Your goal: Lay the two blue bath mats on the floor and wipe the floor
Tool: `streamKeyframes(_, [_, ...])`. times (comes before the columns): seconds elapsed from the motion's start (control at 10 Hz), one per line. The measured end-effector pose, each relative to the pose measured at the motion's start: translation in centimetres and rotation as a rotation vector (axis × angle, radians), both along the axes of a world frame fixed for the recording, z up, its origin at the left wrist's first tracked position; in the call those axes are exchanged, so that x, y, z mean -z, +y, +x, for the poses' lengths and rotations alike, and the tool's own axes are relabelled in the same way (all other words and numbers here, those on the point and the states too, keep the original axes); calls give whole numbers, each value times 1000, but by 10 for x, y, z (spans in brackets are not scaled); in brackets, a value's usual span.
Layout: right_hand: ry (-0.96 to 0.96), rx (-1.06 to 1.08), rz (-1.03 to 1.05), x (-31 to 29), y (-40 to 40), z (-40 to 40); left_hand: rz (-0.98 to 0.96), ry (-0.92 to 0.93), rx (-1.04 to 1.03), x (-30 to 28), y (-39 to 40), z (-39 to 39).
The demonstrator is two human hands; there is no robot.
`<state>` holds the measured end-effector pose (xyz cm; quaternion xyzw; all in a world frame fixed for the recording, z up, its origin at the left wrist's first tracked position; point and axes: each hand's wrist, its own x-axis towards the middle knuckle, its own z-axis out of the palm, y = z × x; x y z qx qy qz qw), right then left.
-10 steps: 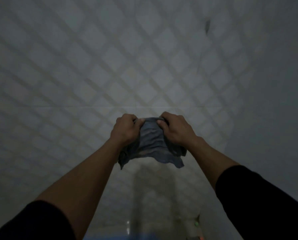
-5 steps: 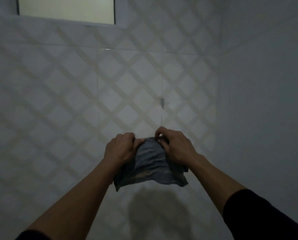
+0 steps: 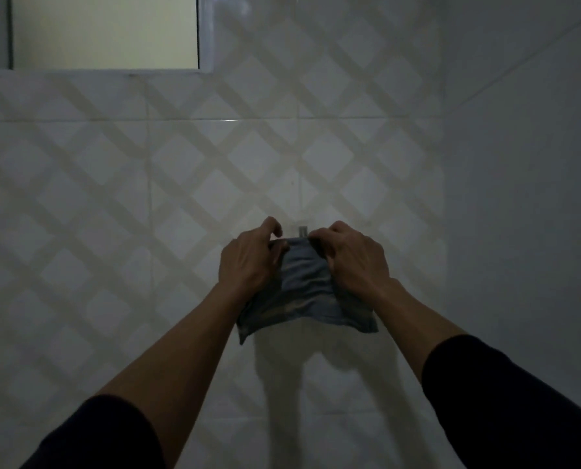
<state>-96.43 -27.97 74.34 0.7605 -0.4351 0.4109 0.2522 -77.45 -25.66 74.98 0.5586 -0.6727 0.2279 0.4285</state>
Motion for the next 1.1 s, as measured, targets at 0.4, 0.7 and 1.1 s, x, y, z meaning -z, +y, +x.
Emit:
streamKeyframes(0.4, [33, 8, -2, 5, -62, 0, -70, 30, -59, -2, -63, -11])
streamKeyframes(0.7, [-178, -114, 146, 36, -50, 13, -54, 260, 15, 34, -65, -22])
streamKeyframes(1.1, [-15, 125, 572, 96, 46, 20, 334, 64, -18, 64, 32, -2])
